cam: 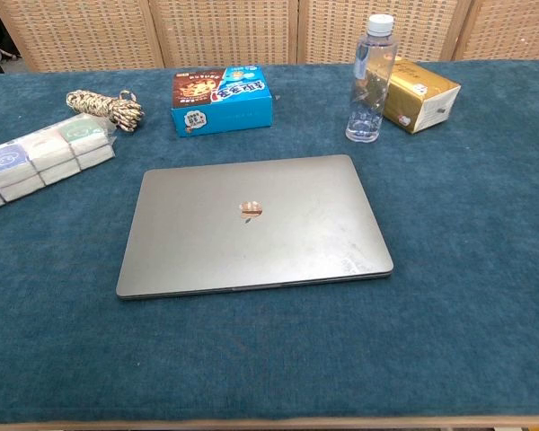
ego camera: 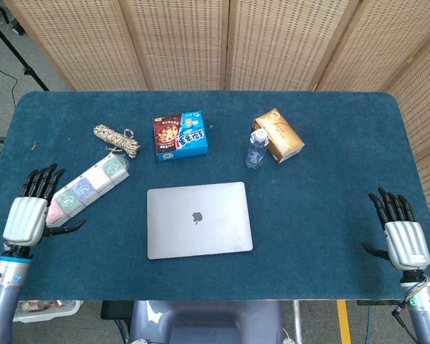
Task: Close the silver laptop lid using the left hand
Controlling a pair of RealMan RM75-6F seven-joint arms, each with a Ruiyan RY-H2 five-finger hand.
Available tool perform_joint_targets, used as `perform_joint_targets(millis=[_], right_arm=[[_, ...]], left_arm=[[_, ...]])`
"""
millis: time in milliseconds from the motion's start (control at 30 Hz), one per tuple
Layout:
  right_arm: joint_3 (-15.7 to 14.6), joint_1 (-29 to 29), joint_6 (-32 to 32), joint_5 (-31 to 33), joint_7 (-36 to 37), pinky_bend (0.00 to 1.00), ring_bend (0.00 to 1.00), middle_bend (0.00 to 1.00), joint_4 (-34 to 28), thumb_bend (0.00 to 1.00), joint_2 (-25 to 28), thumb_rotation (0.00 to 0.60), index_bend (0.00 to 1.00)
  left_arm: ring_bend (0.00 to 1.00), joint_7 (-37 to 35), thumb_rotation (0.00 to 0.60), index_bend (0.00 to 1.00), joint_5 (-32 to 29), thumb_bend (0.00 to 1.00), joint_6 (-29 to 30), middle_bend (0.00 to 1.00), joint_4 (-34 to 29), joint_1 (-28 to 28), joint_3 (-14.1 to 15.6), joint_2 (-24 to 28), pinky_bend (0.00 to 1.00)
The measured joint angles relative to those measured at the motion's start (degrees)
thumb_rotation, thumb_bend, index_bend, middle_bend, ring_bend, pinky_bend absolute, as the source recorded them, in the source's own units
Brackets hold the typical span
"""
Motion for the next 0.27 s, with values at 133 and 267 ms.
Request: perform_joint_targets(millis=[133, 267], right_arm=[[-0.1, -0.2, 0.6, -0.4, 0.2, 0.00, 0.00, 0.00, -0.3, 0.00, 0.2, 0.600, 0.00], [0.0, -0.4, 0.9, -0.4, 0.2, 0.00, 0.00, 0.00, -0.4, 0.00, 0.4, 0.600, 0.00]], left_arm=[[0.00, -3.6, 0.338, 0.00, 0.1, 0.00, 0.9, 0.00, 3.0, 2.3, 0.6, 0.2, 0.00], [0.00, -5.3, 0.341, 0.00, 0.7, 0.00, 1.0, 0.00, 4.4, 3.3, 0.7, 0.2, 0.00]])
